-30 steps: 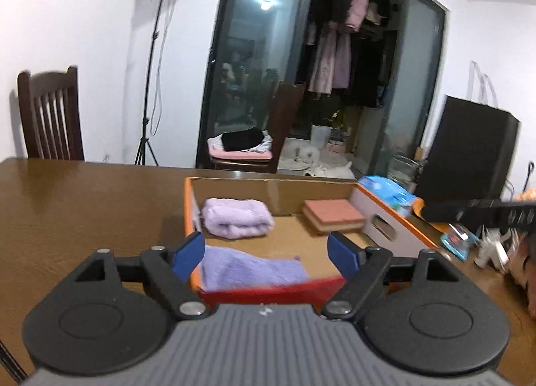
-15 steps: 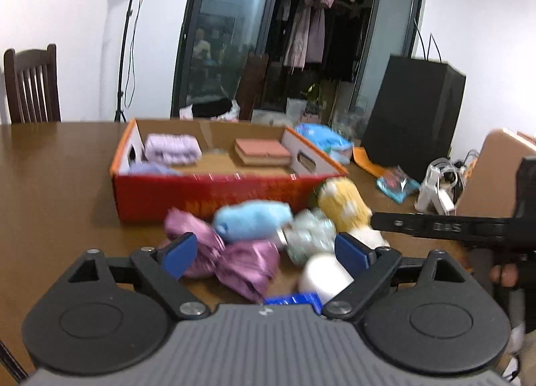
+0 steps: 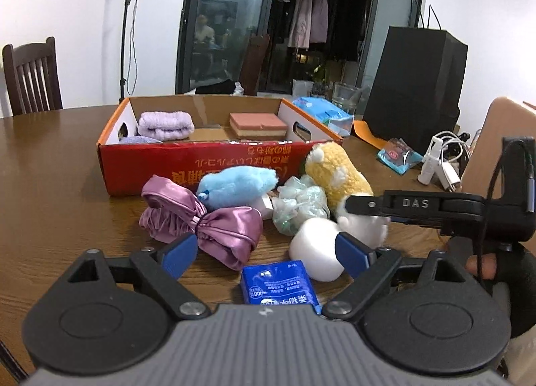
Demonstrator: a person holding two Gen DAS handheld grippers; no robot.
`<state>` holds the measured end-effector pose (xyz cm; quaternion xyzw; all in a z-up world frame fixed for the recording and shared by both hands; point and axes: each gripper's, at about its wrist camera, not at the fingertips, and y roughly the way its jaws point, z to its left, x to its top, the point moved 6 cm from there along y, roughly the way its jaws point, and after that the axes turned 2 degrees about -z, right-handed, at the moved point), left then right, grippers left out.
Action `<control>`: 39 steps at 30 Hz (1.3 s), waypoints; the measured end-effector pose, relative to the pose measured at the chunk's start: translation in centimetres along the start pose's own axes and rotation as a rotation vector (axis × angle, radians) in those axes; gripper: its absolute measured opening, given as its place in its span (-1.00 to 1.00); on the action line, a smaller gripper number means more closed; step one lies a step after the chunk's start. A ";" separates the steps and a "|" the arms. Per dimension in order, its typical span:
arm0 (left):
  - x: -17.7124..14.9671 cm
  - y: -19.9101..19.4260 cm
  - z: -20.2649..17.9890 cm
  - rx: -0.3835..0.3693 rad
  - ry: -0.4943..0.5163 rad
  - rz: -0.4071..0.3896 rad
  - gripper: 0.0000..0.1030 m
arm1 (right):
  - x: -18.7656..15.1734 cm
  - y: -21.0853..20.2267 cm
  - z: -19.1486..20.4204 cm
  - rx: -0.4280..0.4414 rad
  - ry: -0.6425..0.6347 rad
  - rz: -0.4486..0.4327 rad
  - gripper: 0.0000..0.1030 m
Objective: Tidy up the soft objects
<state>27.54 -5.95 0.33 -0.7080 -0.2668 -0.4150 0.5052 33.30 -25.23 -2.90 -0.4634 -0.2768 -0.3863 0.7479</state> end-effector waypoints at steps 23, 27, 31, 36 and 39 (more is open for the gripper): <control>-0.6 -1.1 -3.0 -0.196 -0.152 -0.022 0.75 | -1.3 -11.8 3.8 0.130 -0.244 -0.008 0.09; -1.6 -1.6 -4.8 -0.259 -0.085 0.014 0.76 | -0.3 -9.6 2.3 0.088 -0.252 -0.016 0.09; -3.7 -0.9 -6.8 -0.261 -0.009 0.078 0.75 | -1.5 -7.3 1.4 0.068 -0.233 0.002 0.11; -6.0 0.1 -8.9 -0.253 0.065 0.128 0.53 | -1.8 -7.0 0.4 0.034 -0.207 -0.025 0.04; -7.0 0.8 -8.8 -0.240 0.058 0.161 0.04 | -2.2 -8.0 -0.1 0.026 -0.198 0.006 -0.13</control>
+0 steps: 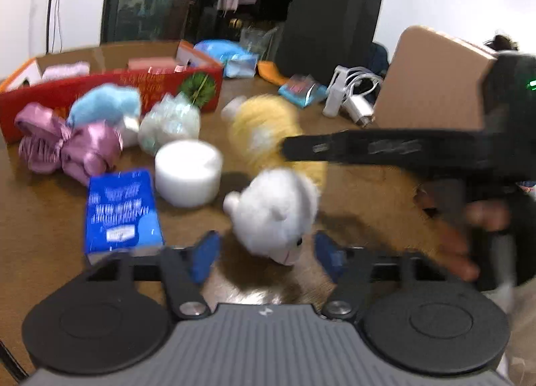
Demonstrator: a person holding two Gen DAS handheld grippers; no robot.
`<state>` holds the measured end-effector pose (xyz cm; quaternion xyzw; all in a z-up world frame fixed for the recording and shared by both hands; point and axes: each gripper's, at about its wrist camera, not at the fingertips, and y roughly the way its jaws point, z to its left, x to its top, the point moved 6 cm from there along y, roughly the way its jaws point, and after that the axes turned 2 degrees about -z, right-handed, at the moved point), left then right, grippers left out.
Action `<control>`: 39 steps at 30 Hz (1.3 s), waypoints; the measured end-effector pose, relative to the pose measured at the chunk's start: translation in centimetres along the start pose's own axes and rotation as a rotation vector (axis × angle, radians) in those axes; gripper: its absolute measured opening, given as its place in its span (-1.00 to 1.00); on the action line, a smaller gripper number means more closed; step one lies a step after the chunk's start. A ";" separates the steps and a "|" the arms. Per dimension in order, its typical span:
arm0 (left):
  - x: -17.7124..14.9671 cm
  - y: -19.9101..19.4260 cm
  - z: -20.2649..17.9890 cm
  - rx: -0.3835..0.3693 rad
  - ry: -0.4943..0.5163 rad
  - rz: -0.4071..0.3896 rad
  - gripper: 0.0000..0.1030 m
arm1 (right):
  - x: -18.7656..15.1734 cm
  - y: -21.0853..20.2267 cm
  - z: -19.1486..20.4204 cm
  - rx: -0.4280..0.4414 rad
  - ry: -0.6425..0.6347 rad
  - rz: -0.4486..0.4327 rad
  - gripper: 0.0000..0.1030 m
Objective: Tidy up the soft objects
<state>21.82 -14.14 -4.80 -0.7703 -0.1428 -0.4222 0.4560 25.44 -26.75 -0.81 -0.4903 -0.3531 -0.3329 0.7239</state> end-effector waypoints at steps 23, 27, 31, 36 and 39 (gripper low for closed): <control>1.0 -0.5 3.2 -0.033 -0.148 -0.006 0.20 | -1.6 1.6 -0.9 0.158 0.198 0.023 0.02; 0.8 -0.5 3.4 -0.054 -0.161 0.001 0.14 | -2.1 0.9 -0.8 0.156 0.216 0.022 0.00; 0.5 -0.7 3.6 -0.084 -0.183 -0.005 0.04 | -2.3 0.1 -0.7 0.144 0.223 0.025 -0.04; 0.3 -0.9 3.8 -0.112 -0.201 -0.023 0.03 | -2.6 -0.5 -0.4 0.122 0.227 0.030 -0.05; 0.0 -1.1 3.8 -0.123 -0.200 -0.034 0.01 | -2.8 -0.8 -0.3 0.113 0.238 0.028 -0.05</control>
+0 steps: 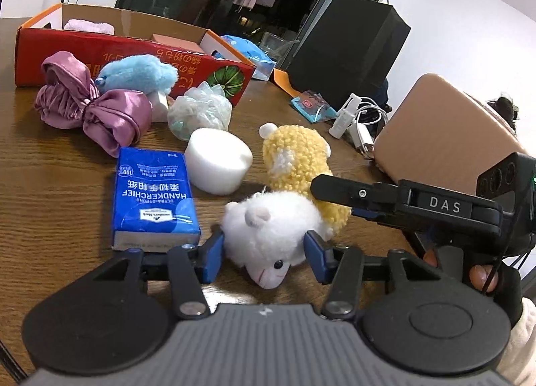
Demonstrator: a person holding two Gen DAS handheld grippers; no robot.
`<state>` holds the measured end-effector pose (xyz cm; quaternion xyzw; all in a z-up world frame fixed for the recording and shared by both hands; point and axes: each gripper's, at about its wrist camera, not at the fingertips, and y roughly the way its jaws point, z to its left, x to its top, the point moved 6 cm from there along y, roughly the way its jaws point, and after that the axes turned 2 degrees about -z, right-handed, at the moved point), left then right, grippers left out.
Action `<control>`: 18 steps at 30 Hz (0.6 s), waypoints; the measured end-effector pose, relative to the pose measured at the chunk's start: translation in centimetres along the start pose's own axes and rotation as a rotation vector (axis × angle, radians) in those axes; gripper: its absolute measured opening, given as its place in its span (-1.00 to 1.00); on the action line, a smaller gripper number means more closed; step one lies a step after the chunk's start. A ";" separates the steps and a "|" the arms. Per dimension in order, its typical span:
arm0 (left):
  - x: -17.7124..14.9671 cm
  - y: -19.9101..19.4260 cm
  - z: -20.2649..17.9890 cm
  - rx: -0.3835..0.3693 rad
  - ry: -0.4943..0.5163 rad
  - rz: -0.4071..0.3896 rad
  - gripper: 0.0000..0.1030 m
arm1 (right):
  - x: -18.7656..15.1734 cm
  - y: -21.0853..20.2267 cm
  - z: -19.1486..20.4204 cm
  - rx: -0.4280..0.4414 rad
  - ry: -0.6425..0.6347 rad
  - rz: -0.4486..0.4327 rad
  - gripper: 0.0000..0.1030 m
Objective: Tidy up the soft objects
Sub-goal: 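Carry the yellow plush with the right gripper while the left gripper carries the sheep into the box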
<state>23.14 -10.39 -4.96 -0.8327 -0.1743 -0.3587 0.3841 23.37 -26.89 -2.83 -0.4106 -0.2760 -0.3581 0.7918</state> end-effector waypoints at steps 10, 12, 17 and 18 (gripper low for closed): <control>2.1 -1.6 -1.5 -0.037 0.001 -0.071 -0.08 | 0.7 -1.4 0.4 0.020 0.005 -0.040 -0.07; 4.4 -2.1 -1.6 -0.057 0.005 -0.112 -0.08 | 2.3 -2.0 1.2 0.038 -0.007 -0.083 -0.07; 12.9 -1.2 -0.1 -0.032 0.031 -0.187 -0.07 | 9.2 0.2 3.8 0.056 -0.084 -0.165 -0.08; 14.8 -0.6 0.7 -0.025 0.024 -0.196 -0.07 | 10.9 1.2 4.2 0.060 -0.094 -0.175 -0.08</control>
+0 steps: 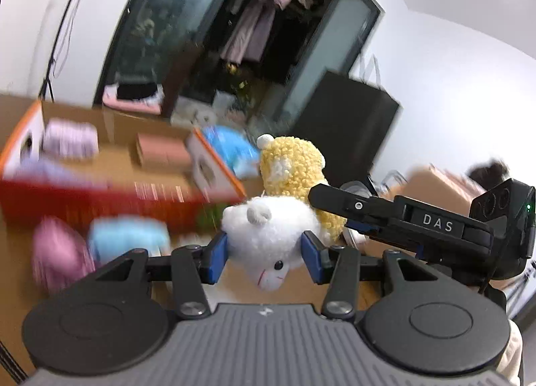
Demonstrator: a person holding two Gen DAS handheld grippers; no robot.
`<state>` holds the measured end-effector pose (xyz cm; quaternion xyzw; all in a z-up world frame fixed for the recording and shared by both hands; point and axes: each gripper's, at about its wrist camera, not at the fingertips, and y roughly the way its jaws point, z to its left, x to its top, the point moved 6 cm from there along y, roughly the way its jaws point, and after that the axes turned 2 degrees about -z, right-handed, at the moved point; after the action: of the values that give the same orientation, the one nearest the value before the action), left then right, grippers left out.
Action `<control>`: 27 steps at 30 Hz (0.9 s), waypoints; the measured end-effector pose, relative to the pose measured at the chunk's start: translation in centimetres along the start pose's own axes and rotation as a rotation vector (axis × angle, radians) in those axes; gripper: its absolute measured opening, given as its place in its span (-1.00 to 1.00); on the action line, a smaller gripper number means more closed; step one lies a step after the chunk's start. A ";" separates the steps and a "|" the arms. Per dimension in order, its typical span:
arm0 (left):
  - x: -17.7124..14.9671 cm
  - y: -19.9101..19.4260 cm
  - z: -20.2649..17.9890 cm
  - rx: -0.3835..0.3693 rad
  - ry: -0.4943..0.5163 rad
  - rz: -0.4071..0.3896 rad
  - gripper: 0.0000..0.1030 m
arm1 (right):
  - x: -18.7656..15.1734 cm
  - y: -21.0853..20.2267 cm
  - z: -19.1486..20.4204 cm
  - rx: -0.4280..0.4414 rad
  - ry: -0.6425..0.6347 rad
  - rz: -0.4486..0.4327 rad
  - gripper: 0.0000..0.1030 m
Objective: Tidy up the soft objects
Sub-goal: 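Carry the yellow plush with the right gripper while the left gripper carries the sheep into the box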
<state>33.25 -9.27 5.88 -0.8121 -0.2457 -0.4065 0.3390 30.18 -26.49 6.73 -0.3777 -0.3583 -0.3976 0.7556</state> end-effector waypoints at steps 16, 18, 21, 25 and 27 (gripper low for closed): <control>3.9 13.2 10.8 0.098 -0.106 0.161 0.17 | 3.0 20.9 -4.7 -0.310 -0.090 0.246 -0.06; 4.2 12.4 10.6 0.126 -0.063 0.142 0.21 | 3.1 20.5 -4.4 -0.313 -0.115 0.215 -0.04; 4.9 10.6 10.2 0.143 -0.019 0.118 0.23 | 4.0 18.9 -3.4 -0.298 -0.139 0.183 -0.02; 5.7 6.3 8.2 0.174 0.076 0.080 0.43 | 6.0 16.0 -2.2 -0.261 -0.151 0.128 0.10; 5.4 3.9 7.2 0.189 0.127 0.051 0.45 | 6.2 13.9 -1.2 -0.234 -0.162 0.105 0.14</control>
<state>42.35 -5.74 5.84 -0.7552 -0.2402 -0.4232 0.4393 45.23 -24.07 7.45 -0.5121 -0.3490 -0.3649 0.6949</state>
